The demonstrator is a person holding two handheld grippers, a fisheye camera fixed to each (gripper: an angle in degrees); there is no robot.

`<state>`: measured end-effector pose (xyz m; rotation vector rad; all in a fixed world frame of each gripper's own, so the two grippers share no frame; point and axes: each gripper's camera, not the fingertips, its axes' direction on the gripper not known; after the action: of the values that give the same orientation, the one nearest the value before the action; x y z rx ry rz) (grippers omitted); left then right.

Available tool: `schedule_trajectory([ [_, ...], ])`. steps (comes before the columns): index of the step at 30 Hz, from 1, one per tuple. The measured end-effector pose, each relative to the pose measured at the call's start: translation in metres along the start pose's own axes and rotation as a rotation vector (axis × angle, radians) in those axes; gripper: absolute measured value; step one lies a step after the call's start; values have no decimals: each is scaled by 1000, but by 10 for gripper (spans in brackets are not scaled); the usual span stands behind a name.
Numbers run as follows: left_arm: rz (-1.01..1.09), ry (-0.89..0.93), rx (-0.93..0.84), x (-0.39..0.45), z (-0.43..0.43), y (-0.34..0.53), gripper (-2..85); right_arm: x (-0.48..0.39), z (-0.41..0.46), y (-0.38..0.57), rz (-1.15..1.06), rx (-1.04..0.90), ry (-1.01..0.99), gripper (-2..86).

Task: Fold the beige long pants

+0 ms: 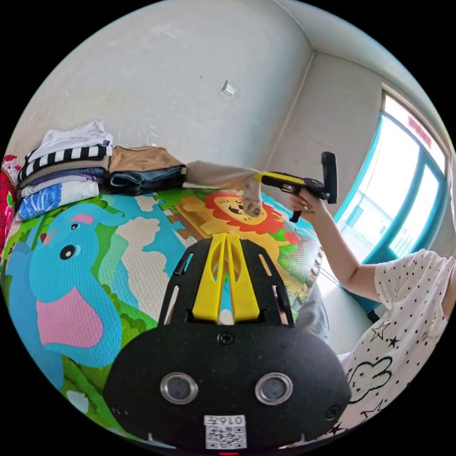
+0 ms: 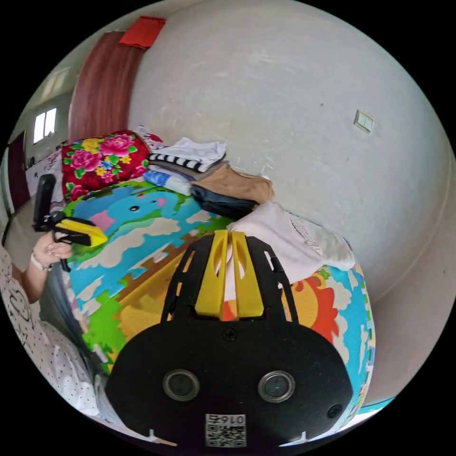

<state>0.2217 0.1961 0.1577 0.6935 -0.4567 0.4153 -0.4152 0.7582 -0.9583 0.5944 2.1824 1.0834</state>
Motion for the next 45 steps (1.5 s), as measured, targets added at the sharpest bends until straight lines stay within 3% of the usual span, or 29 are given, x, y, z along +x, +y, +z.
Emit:
schedule_trajectory([
  [6,42,-121,38,42,-27,16,-6,-125,-60,69,-155,33,-354,14],
  [9,74,-180,-71,62,-16,15,11,-188,-73,96,-228,36,-502,36],
  [13,168,-50,-278,99,23,12,65,-201,-96,113,-87,93,-547,71],
  [15,192,-46,-275,115,33,11,73,-180,-119,123,-30,116,-580,68],
  [19,275,-237,-412,145,74,12,79,-148,-146,138,40,17,-512,58],
  [24,360,-282,-472,167,92,20,53,-130,-193,170,181,62,-270,50],
  [26,323,-235,-458,162,85,20,8,-129,-201,175,217,70,-261,46],
  [32,94,-103,-257,111,3,21,-8,-134,-213,172,251,65,-273,29],
  [35,-65,-203,-106,74,-62,30,-9,-140,-219,168,255,64,-253,26],
  [40,-504,-638,-20,12,-152,81,-10,-143,-218,159,310,61,-257,32],
  [45,-455,-527,1,25,-172,104,-10,-135,-189,122,433,-17,-174,77],
])
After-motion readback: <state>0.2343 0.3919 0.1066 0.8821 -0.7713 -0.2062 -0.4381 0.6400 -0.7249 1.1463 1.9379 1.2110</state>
